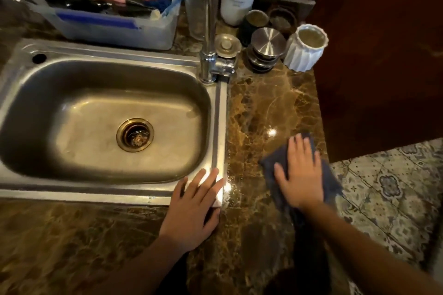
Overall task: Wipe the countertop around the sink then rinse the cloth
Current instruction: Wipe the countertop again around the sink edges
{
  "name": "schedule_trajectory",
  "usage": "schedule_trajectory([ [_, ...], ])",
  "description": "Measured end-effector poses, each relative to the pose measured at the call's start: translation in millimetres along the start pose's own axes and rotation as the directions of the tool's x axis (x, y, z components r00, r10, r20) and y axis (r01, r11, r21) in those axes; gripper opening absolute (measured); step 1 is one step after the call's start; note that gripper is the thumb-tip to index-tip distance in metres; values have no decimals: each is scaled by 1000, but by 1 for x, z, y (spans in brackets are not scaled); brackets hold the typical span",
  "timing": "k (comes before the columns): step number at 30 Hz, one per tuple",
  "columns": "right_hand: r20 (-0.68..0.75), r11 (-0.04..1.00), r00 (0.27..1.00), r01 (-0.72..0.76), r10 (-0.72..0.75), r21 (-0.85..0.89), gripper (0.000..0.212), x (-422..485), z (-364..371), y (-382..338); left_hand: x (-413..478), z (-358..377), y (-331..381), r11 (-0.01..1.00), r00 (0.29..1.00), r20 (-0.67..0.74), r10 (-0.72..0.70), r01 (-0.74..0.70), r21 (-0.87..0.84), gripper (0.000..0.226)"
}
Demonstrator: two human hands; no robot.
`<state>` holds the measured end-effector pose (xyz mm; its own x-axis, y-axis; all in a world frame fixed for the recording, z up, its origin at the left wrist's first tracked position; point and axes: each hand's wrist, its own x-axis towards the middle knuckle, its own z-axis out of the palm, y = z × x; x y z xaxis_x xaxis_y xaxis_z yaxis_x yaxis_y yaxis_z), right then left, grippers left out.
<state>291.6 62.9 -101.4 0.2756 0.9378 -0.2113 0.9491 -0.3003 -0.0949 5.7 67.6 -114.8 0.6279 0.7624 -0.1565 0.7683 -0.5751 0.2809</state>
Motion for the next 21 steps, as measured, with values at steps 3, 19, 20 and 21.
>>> schedule_trajectory([
  [3,-64,999,997,-31,33,19,85,77,-11,6,0,-2,1,1000,1000,-11,-13,13,-4,65],
  [19,17,929,930,369,-368,-31,80,56,-6,-34,1,-5,6,1000,1000,15,0,0,31,62],
  [20,24,925,926,378,-378,-22,79,39,-3,-35,1,-6,6,1000,1000,12,1,-1,27,62],
  [21,30,923,923,384,-383,-11,78,21,0,-36,0,-6,6,1000,1000,13,-2,2,24,62],
])
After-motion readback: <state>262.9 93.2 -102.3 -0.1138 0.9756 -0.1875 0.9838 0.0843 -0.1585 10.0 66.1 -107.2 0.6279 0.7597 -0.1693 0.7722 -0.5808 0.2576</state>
